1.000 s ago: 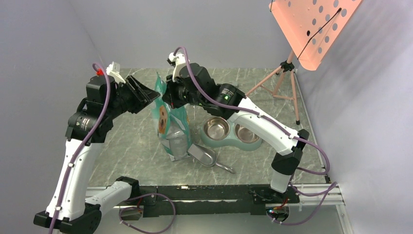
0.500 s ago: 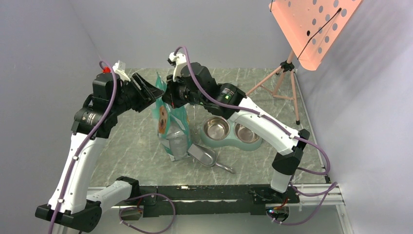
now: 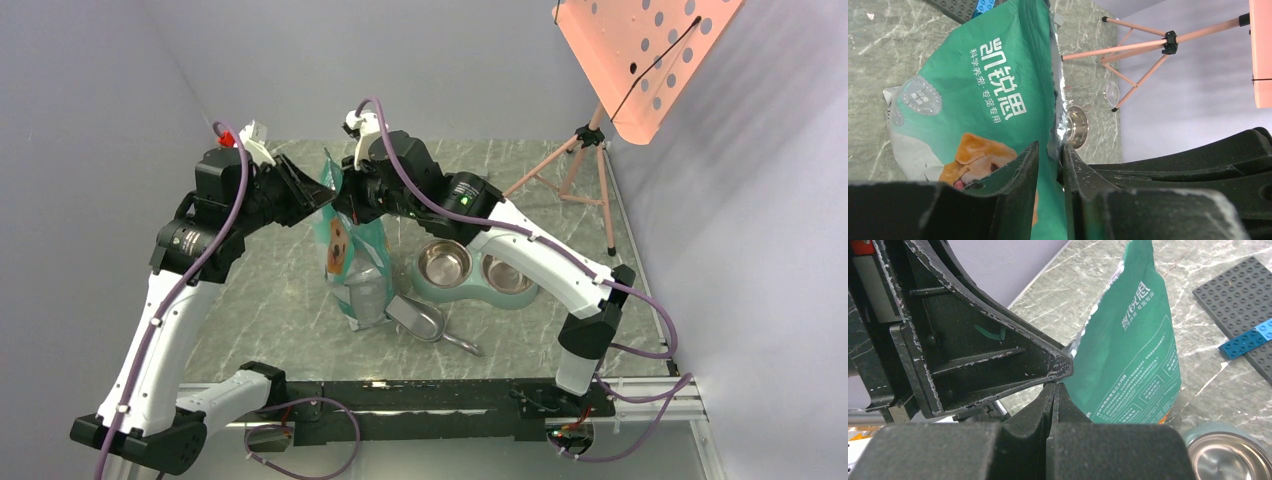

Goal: Serve the pet food

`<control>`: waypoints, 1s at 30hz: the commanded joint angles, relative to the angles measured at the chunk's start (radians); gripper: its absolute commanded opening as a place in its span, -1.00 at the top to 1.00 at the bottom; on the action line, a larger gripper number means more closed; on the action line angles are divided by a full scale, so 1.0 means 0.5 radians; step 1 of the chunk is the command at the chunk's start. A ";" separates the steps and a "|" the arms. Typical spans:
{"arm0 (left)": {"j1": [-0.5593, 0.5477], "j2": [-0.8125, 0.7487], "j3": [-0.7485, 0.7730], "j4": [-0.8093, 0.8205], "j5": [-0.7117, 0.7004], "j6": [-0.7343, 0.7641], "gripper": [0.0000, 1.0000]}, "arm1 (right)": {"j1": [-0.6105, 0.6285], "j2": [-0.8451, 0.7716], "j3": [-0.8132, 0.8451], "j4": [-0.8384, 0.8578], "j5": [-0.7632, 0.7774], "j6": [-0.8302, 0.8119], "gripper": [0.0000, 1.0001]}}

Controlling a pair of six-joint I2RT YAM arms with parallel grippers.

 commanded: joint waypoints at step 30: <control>0.002 -0.049 0.025 -0.012 0.044 -0.039 -0.34 | 0.114 -0.119 0.016 -0.078 0.318 -0.115 1.00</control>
